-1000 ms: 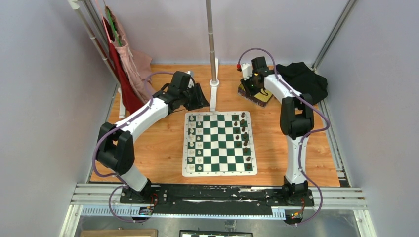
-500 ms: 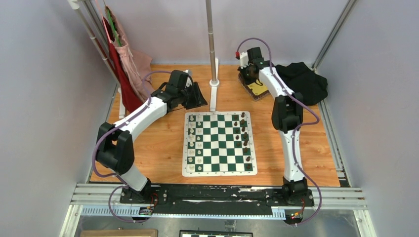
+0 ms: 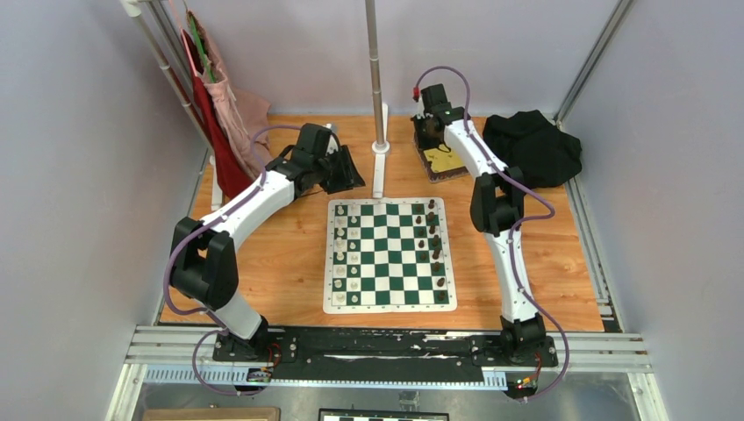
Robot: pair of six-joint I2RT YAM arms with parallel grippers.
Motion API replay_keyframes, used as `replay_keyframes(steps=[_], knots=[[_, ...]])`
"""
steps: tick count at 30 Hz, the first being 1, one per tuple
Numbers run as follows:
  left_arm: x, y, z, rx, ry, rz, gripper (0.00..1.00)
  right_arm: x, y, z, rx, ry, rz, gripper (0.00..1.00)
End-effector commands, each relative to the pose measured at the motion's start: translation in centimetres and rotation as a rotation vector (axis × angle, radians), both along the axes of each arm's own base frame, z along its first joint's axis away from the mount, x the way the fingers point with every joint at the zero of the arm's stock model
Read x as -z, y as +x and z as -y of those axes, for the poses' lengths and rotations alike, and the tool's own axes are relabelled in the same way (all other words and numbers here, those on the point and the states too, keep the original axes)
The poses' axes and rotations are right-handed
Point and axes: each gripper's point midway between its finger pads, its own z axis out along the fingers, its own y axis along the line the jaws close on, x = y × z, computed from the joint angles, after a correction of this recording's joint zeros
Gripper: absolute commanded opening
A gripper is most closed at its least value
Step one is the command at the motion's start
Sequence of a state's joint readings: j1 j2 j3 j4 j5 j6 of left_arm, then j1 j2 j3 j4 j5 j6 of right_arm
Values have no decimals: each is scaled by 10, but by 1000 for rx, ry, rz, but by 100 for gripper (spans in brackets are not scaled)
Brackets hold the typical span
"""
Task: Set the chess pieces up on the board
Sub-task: Adjust the storage box at the center of the board.
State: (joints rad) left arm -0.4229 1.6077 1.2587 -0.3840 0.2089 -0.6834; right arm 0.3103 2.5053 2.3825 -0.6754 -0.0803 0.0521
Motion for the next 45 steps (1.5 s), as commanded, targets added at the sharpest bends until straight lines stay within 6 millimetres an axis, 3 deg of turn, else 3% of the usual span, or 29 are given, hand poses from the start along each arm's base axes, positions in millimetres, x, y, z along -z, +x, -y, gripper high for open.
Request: replay_keyframes(steps=[1,12,24,28,32,41,45], knots=[[-23,4,-1,9,-19,48,47,-15,4,-1,170,59,6,0],[-24,0,-3,13,-18,49,47,-1,-4,-7,384,195,-85,0],[-22,-4,-5,17,-12,50,47,7,-7,7,513,160,-70,3],[-22,-4,-5,18,-11,50,47,-3,-1,3,462,177,-31,15],[-22,-4,-4,20,-13,51,47,-24,4,-3,397,188,33,35],[-24,0,-1,19,-27,54,47,-65,13,-13,294,229,162,37],[-24,1,-1,19,-29,55,47,-74,13,-1,301,180,204,36]])
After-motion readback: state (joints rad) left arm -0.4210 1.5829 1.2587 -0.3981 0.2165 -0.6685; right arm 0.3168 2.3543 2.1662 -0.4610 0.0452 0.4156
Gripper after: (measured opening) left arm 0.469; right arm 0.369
